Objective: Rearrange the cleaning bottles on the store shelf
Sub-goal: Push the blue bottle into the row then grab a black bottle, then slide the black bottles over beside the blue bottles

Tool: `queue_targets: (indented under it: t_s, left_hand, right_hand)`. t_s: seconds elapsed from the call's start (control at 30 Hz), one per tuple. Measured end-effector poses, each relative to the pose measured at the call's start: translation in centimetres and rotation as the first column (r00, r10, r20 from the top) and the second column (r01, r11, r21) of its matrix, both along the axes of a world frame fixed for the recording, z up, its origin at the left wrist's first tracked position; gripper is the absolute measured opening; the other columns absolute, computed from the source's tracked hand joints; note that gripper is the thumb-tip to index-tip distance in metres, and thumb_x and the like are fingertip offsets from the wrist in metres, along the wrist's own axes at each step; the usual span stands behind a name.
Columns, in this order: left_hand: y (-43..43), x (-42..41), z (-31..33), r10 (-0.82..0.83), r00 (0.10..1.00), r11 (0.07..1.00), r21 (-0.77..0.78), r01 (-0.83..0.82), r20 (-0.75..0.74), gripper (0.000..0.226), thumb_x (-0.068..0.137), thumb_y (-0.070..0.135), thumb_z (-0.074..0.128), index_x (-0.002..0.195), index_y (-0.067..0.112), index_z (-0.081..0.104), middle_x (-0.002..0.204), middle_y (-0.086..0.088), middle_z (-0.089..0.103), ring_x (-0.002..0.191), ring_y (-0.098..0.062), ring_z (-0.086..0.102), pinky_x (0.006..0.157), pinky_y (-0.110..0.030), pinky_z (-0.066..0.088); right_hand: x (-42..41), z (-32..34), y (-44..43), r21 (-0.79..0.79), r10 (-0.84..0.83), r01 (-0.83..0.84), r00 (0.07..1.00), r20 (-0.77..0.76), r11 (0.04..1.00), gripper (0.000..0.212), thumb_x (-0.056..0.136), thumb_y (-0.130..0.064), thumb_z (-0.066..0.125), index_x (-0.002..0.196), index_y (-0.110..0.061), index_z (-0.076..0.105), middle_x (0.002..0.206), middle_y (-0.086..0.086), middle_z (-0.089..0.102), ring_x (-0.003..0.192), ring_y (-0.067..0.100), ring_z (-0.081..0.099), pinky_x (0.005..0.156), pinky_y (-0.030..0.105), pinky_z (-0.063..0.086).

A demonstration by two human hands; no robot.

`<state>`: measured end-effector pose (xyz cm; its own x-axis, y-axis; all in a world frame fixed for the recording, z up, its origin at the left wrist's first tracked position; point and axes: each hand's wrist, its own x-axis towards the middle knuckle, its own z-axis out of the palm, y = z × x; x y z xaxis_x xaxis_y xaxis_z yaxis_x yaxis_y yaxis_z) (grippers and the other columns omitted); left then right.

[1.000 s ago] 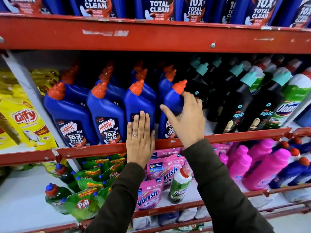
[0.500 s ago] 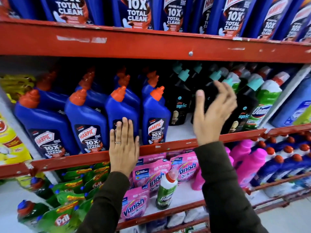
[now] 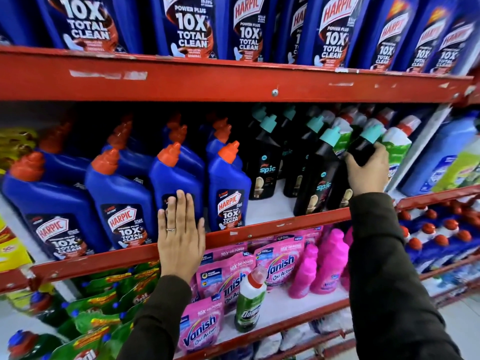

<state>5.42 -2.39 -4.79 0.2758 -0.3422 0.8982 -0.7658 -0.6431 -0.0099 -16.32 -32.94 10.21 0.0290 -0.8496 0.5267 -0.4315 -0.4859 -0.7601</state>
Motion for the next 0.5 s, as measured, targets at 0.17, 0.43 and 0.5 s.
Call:
queue_targets:
  t_s: [0.17,0.43,0.5]
  left_hand:
    - [0.0,0.1,-0.1,-0.018,1.0,1.0,0.004,0.018,-0.002,0.076,0.106,0.03,0.037,0.163,0.003,-0.005,0.17,-0.011,-0.018,0.159,-0.023,-0.016,0.131,-0.042,-0.007]
    - [-0.1,0.2,-0.1,-0.032,1.0,0.999,-0.003,0.032,0.0,0.077,0.105,0.03,0.036,0.163,0.005,-0.009,0.17,-0.01,-0.02,0.158,-0.022,-0.017,0.131,-0.041,-0.009]
    - [-0.2,0.2,0.0,-0.039,0.999,0.999,-0.013,0.039,-0.006,0.077,0.105,0.03,0.036,0.163,0.006,-0.008,0.17,-0.01,-0.019,0.159,-0.022,-0.016,0.131,-0.041,-0.009]
  right_hand:
    - [-0.2,-0.6,2.5,-0.117,-0.065,0.076,0.993,0.095,0.99,0.067,0.095,-0.022,0.072,0.145,0.01,0.041,0.148,0.028,0.048,0.142,0.043,0.041,0.121,0.042,0.025]
    - [-1.1,2.1,9.8,-0.282,-0.017,0.053,0.992,0.129,0.958,0.065,0.084,-0.041,0.079,0.133,-0.005,0.056,0.129,0.014,0.063,0.121,0.041,0.049,0.099,0.036,0.038]
    - [-1.0,2.4,11.1,-0.263,0.075,-0.04,0.989,0.124,0.964,0.067,0.077,-0.047,0.084,0.127,-0.008,0.061,0.122,0.012,0.069,0.114,0.035,0.061,0.101,0.042,0.048]
